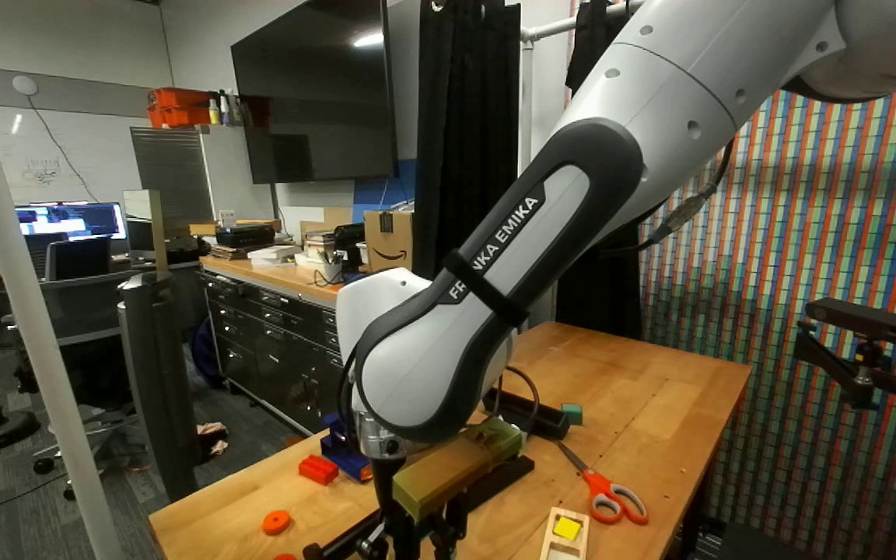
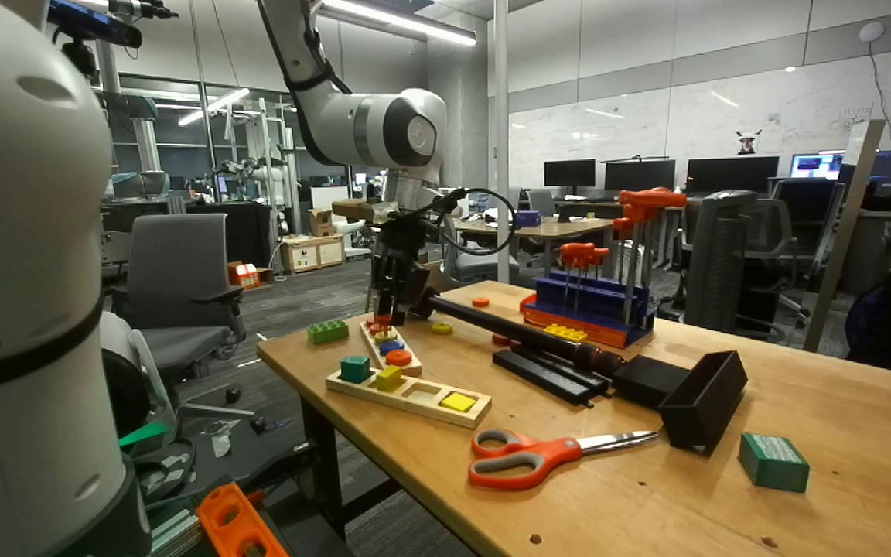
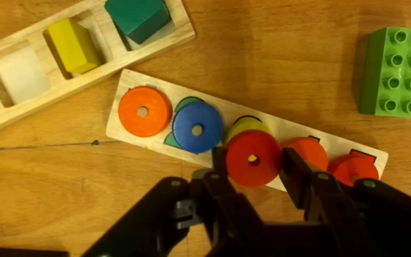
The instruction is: Take the round orange and yellow blocks from the table and put them on the third and fourth position from the right on the wooden board respectively
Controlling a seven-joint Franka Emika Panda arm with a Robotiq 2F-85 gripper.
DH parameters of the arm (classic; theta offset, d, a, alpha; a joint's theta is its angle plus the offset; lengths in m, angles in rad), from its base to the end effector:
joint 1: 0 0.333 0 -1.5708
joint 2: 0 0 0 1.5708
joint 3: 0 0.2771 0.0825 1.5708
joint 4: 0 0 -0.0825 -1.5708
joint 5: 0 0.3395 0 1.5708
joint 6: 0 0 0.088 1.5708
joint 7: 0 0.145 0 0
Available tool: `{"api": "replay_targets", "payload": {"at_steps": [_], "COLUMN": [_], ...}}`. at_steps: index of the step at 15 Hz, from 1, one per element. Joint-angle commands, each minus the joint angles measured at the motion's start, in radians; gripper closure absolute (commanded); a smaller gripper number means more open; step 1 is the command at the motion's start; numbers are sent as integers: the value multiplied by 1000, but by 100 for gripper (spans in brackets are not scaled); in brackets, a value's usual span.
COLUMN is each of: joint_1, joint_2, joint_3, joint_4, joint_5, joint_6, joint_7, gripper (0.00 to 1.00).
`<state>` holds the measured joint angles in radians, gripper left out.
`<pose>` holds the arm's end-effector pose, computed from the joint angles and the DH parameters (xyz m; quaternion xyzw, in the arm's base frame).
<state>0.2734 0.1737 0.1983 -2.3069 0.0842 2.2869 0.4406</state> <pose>0.4081 0.2160 0.2170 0.9943 -0.0149 -0.1059 0.0007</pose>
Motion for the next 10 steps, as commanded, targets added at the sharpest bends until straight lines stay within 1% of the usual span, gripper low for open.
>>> {"api": "replay_targets", "payload": {"at_steps": [1, 10], "joint_1": [-6, -2], "joint_2": [35, 26], "joint_3": [-3, 3], "joint_4": [19, 15], "joint_5": [2, 17], "joint_6": [18, -1], "joint_7": [-17, -12], "gripper": [76, 76]}}
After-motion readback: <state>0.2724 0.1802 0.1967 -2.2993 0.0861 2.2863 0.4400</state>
